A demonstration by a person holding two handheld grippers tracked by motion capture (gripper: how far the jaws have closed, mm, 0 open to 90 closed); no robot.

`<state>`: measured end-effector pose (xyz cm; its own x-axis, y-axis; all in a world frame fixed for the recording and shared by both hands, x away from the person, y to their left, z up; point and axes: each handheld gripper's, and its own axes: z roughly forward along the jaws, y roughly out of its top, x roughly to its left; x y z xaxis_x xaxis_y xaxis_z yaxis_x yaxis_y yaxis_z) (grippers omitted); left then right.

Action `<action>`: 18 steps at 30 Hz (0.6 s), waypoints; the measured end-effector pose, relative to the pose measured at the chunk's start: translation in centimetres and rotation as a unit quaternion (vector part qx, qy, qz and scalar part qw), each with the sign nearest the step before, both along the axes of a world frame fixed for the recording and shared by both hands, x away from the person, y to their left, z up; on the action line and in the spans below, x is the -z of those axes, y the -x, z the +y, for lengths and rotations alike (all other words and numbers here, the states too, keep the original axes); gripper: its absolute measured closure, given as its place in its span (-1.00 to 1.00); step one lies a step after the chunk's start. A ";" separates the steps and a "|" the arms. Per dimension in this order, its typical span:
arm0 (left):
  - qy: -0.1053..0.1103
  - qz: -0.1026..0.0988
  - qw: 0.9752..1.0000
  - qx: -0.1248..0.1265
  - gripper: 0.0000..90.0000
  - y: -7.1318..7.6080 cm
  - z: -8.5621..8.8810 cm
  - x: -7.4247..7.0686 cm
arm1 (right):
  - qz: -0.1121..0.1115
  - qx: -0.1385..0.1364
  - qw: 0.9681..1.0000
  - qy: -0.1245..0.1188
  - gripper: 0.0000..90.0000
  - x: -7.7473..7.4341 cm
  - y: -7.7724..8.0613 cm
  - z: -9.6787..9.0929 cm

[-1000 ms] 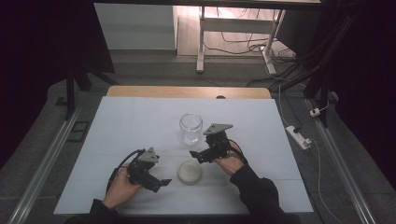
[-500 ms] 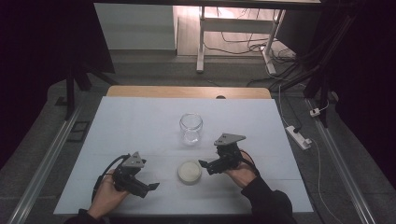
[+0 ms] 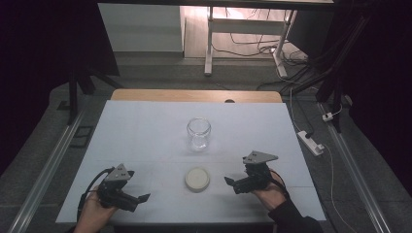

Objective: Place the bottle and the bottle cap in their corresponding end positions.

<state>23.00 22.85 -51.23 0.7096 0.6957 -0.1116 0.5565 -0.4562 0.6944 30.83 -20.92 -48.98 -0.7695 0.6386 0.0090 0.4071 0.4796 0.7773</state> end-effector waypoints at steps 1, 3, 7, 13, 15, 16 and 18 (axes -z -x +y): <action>-0.001 0.001 1.000 -0.003 -1.00 0.2 0.2 0.0 | 0.001 0.003 1.000 0.000 -1.00 0.0 0.1 -0.3; 0.000 0.001 1.000 -0.013 -1.00 0.6 0.7 0.2 | 0.002 0.012 1.000 0.000 -1.00 0.2 0.5 -1.1; 0.001 0.002 1.000 -0.030 -1.00 1.3 1.7 0.3 | 0.006 0.029 1.000 0.005 -1.00 0.5 1.2 -2.6; 0.008 0.004 0.998 -0.056 -1.00 2.4 3.3 0.6 | 0.005 0.059 0.998 0.016 -1.00 0.7 2.6 -4.7; 0.010 0.005 0.998 -0.064 -1.00 2.7 3.8 0.6 | 0.007 0.067 0.998 0.017 -1.00 0.8 3.0 -5.4; 0.011 0.004 0.998 -0.068 -1.00 2.9 4.0 0.7 | 0.006 0.072 0.997 0.018 -1.00 0.8 3.2 -5.7; 0.013 0.006 0.997 -0.073 -1.00 3.2 4.4 0.8 | 0.008 0.082 0.996 0.018 -1.00 0.9 3.7 -6.4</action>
